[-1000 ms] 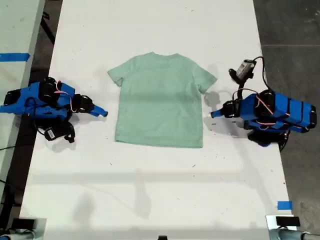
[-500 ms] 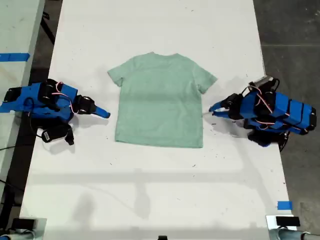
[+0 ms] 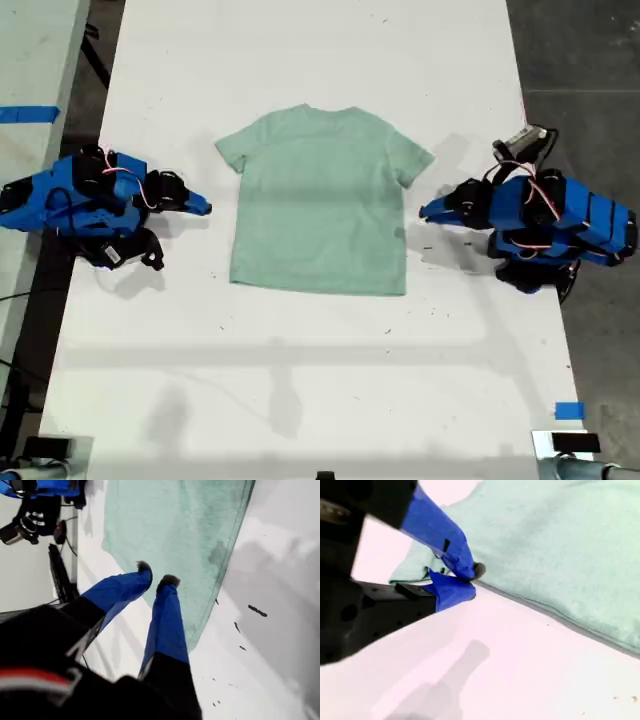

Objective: Fold tshirt

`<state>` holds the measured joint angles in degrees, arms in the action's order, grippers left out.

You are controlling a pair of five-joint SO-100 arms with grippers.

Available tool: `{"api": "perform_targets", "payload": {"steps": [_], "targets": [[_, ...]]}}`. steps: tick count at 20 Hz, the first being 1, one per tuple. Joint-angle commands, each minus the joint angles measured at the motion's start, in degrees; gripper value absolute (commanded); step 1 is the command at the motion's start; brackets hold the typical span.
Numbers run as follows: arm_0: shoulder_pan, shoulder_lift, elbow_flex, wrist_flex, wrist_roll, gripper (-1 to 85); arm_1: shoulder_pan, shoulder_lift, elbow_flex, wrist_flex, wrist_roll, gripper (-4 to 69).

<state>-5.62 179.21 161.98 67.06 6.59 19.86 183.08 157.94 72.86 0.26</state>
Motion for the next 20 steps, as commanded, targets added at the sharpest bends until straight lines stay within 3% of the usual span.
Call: {"api": "perform_targets", "payload": {"steps": [1,10,16,20], "targets": [[-5.54,-21.36,-19.25,2.9,3.78,0.1,3.52,-21.53,-17.05,0.53,-6.94,6.4],[-32.87,-59.59,-61.61,22.24,27.51,0.1,32.52,-51.59,-46.23,12.22,-37.27,14.2],[-43.77,-71.19,-75.23,27.6,33.49,0.1,41.04,-58.01,-55.63,14.68,-46.49,20.2],[-44.91,-73.65,-74.27,26.63,33.84,5.9,42.63,-59.33,-50.89,9.05,-50.1,25.1]]}}
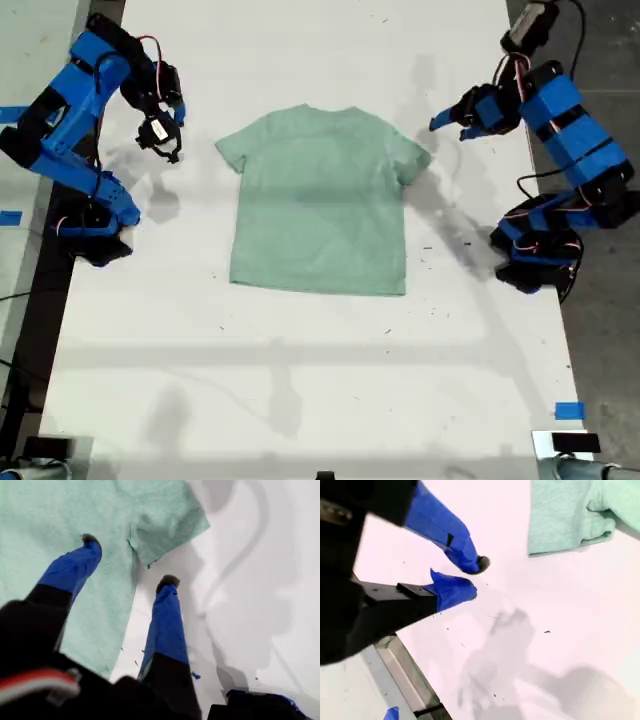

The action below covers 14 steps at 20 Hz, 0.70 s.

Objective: Fold tshirt

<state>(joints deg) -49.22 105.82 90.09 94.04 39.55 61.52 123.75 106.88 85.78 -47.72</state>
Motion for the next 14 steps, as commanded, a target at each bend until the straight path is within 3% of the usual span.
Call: {"api": "perform_targets", "payload": {"steps": [1,3,6,14], "targets": [[-1.41,-0.97,-1.93,-0.88,1.23,7.9,1.05,-1.05,2.02,-6.5,-2.99,25.5],[-1.76,-2.72,-1.49,-1.67,1.58,13.1,1.49,-4.13,5.98,-12.3,-4.83,26.1],[-1.41,-4.22,0.7,-3.87,3.43,32.8,2.02,-10.99,10.11,-20.92,-8.53,30.9],[-2.64,-5.89,5.63,-8.17,4.39,35.3,2.64,-30.94,8.88,-31.38,-12.39,32.3]]}}
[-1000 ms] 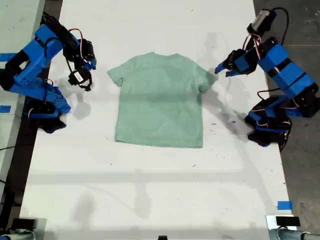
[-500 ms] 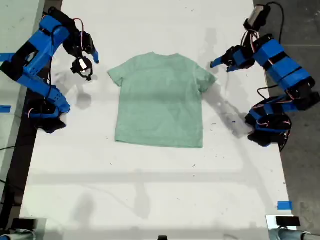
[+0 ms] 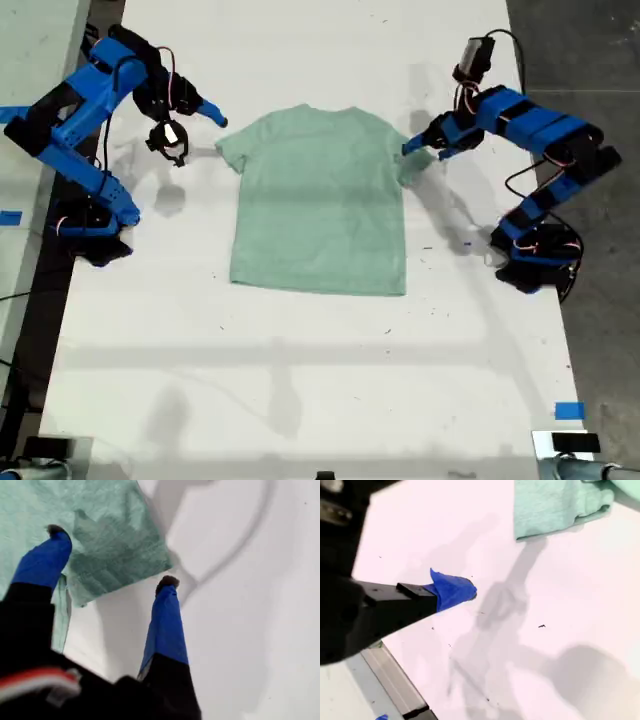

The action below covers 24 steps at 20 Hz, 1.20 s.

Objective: Fold tshirt

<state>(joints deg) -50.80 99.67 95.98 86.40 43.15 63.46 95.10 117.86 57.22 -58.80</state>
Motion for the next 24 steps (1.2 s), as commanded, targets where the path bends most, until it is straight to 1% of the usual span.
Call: {"api": "perform_targets", "payload": {"steps": [1,2,3,4,5,8,11,13,15,17,18,19,22,24], "targets": [[-1.05,0.26,-0.09,-0.7,0.97,35.2,1.05,-5.36,-2.99,-3.6,-1.23,31.4],[-0.97,0.26,-0.09,-0.79,0.79,35.1,1.58,-9.58,-4.83,-3.6,-1.49,27.6],[-0.88,0.26,0.0,-0.79,0.7,35.0,1.85,-12.92,-8.0,-0.44,-1.32,18.9],[-0.53,0.35,0.0,-0.88,0.7,34.8,1.93,-14.06,-9.58,0.09,-1.23,5.7],[-0.26,0.35,0.0,-0.97,0.62,34.7,1.93,-14.33,-10.11,0.18,-1.41,-0.1],[0.7,0.79,0.0,-0.88,0.26,34.2,0.79,-11.95,-10.9,2.29,-1.58,-0.2],[0.79,1.93,0.79,-0.88,0.09,33.9,-0.18,-5.45,-12.74,6.77,-1.14,-0.2],[0.7,2.81,1.32,-0.88,0.09,33.8,-1.32,-0.97,-15.47,11.34,-1.23,-0.2],[0.79,3.16,1.76,-0.88,0.0,33.8,-3.52,4.75,-19.25,15.91,-0.35,-0.2],[1.14,3.16,1.93,-1.14,-0.18,33.7,-7.38,11.07,-22.41,16.44,2.64,-0.2],[1.49,3.16,1.93,-1.41,-0.26,33.7,-10.28,11.43,-24.96,16.26,4.66,-0.2],[1.85,3.16,1.93,-1.67,-0.53,33.7,-13.54,11.07,-26.81,14.5,7.29,-0.2],[2.72,2.72,1.67,-2.37,-1.05,33.7,-22.59,5.1,-30.23,5.36,14.41,-0.3],[3.34,2.55,1.58,-2.55,-1.49,33.6,-25.84,-2.64,-31.38,-1.76,17.58,-0.3]]}}
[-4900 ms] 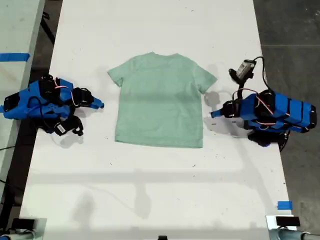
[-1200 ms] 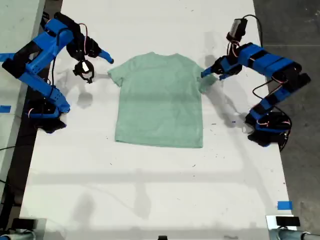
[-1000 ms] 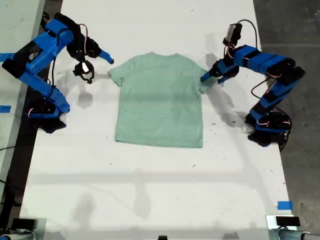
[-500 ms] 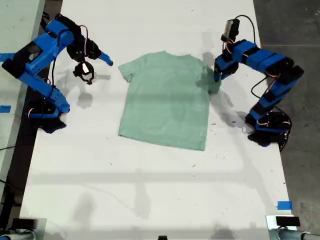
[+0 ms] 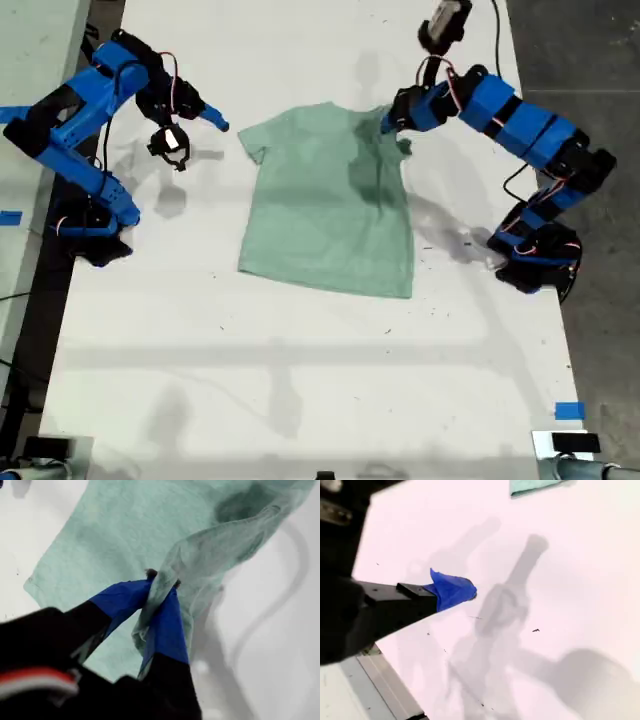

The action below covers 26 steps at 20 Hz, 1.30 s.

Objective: Fold tshirt

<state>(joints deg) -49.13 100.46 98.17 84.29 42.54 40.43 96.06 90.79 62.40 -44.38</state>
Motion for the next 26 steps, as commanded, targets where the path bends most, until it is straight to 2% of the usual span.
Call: {"api": "perform_targets", "payload": {"steps": [1,4,5,6,8,11,14,16,23,26], "targets": [[1.93,1.76,-0.62,-0.44,-1.05,33.6,-3.78,-7.82,-5.19,-9.84,4.22,-0.3],[2.55,1.76,-0.62,-0.44,-1.32,33.6,-4.13,-19.07,-6.33,-17.75,6.24,-0.1],[2.64,1.76,-0.62,-0.44,-1.32,33.6,-3.6,-22.15,-6.33,-19.78,6.86,7.0],[2.81,1.76,-0.62,-0.53,-1.41,33.6,-2.99,-25.49,-7.91,-20.13,6.06,27.0],[3.16,1.76,-0.7,-0.79,-1.58,33.6,-1.76,-29.97,-14.77,-12.22,5.1,30.9],[3.78,1.58,-0.79,-1.32,-2.02,33.4,-2.02,-23.38,-16.61,-1.23,4.39,38.7],[5.54,0.35,-3.34,-1.85,-2.02,33.8,-2.64,-9.58,-12.74,6.59,4.13,39.7],[7.03,-3.16,-7.91,-2.02,-1.76,33.8,-2.72,-1.23,-8.35,9.67,4.04,38.9],[6.86,-31.55,-36.21,1.93,1.14,34.0,-4.22,15.29,4.83,13.18,4.48,36.4],[4.04,-42.63,-41.57,-0.44,1.93,34.1,-5.54,17.75,5.98,14.24,5.01,35.8]]}}
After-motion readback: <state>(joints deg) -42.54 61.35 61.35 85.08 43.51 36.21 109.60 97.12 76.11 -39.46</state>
